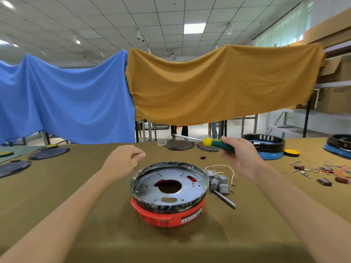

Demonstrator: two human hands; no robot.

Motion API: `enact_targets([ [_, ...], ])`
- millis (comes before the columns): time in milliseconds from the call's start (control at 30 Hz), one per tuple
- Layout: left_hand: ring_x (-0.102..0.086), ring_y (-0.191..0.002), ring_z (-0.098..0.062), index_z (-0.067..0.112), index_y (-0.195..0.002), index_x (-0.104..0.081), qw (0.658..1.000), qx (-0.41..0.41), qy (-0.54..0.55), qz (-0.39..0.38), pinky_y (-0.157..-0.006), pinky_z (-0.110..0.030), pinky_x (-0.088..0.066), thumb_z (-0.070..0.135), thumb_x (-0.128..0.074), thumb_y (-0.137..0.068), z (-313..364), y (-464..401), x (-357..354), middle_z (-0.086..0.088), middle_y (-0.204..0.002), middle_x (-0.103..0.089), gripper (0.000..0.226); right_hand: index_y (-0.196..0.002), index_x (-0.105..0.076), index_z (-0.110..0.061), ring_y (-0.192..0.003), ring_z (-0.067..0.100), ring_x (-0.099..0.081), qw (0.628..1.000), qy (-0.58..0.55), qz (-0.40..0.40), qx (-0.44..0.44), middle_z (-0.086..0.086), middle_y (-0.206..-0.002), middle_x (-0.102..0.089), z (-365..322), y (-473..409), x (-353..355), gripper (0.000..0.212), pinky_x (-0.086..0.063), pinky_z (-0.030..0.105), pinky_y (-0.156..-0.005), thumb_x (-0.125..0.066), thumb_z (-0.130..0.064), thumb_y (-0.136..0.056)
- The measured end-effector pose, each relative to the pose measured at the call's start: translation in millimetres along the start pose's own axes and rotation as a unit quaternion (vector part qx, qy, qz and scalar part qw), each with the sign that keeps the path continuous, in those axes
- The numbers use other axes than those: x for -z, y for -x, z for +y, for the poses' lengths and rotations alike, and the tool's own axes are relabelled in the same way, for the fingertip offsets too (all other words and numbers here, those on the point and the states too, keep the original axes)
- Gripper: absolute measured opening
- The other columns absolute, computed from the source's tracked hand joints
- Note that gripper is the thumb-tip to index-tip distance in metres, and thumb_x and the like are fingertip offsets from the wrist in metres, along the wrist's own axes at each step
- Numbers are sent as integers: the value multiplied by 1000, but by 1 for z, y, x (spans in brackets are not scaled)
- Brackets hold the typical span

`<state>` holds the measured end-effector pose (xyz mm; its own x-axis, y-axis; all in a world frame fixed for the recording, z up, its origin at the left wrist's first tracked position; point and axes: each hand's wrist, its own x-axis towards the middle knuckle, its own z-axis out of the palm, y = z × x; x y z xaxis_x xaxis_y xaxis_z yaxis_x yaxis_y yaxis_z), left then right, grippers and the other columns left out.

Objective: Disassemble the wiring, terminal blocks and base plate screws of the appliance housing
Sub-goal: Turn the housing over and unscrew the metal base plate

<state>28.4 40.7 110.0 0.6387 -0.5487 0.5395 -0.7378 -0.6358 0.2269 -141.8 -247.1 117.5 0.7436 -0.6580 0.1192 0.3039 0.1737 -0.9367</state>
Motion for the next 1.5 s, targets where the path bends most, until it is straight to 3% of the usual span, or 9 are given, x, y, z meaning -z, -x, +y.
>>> enact_targets([
  [133,-60,-88,-2,34,-107,-73,965,62,250,-48,-77,-20,-46,35,-50,-101,19,14,-5,22,-98,-65,24,-106,-60,-3,-76,20,-62,989,-104,16,-108,13,-104,-56,3,18,7,18,-58,21,-54,-69,-13,-93],
  [267,-65,-82,-10,21,-110,-73,841,121,522,-74,-72,-22,-53,14,-56,-99,54,11,-13,8,-87,-72,22,-106,-57,-4,-89,27,-62,956,-256,16,-141,19,-114,-52,15,39,-13,19,-61,27,-61,-68,-4,-90],
  [467,-69,-76,-12,2,-104,-70,763,129,628,-84,-67,-19,-55,10,-63,-93,87,12,-38,-8,-91,-75,15,-121,-61,9,-81,24,-72,931,-298,-141,-157,22,-109,-65,20,64,-27,50,-61,30,-74,-73,1,-73],
  [667,-64,-65,-9,2,-97,-71,766,136,610,-150,-57,-18,-52,20,-56,-98,104,9,-56,-5,-79,-74,23,-102,-63,0,-63,12,-57,950,-189,-189,-163,8,-76,-61,30,71,-28,23,-51,22,-60,-70,4,-81],
  [833,-62,-64,-8,2,-95,-72,800,126,554,-192,-60,-18,-53,21,-54,-99,112,9,-63,-10,-79,-71,27,-86,-58,-6,-61,1,-61,971,199,-95,88,-3,-71,-67,42,67,-23,21,-47,14,-57,-78,-11,-83],
  [1033,-60,-56,-6,2,-86,-68,806,135,540,-203,-54,-16,-51,17,-48,-102,124,11,-71,-2,-66,-68,29,-85,-59,-12,-70,13,-64,942,275,-49,187,2,-79,-69,53,63,-24,19,-49,12,-58,-77,-18,-85],
  [1300,-61,-59,-9,2,-89,-69,786,157,558,-215,-54,-18,-51,23,-47,-103,121,16,-69,-3,-70,-70,33,-79,-56,-14,-79,24,-68,943,277,-62,173,3,-81,-72,51,54,-23,23,-57,37,-75,-78,-11,-83],
  [1433,-63,-77,-7,13,-100,-69,945,80,274,-157,-66,-20,-51,26,-52,-101,110,22,-69,5,-88,-72,22,-81,-57,-13,-66,8,-63,932,328,-13,156,0,-79,-71,54,37,-1,20,-52,29,-64,-77,-11,-83],
  [1500,-58,-92,-7,20,-111,-65,981,17,99,-165,-77,-21,-45,30,-55,-99,99,28,-66,11,-103,-64,19,-84,-58,-9,-65,10,-62,911,391,11,134,5,-82,-69,58,23,21,18,-49,27,-60,-75,-10,-84],
])
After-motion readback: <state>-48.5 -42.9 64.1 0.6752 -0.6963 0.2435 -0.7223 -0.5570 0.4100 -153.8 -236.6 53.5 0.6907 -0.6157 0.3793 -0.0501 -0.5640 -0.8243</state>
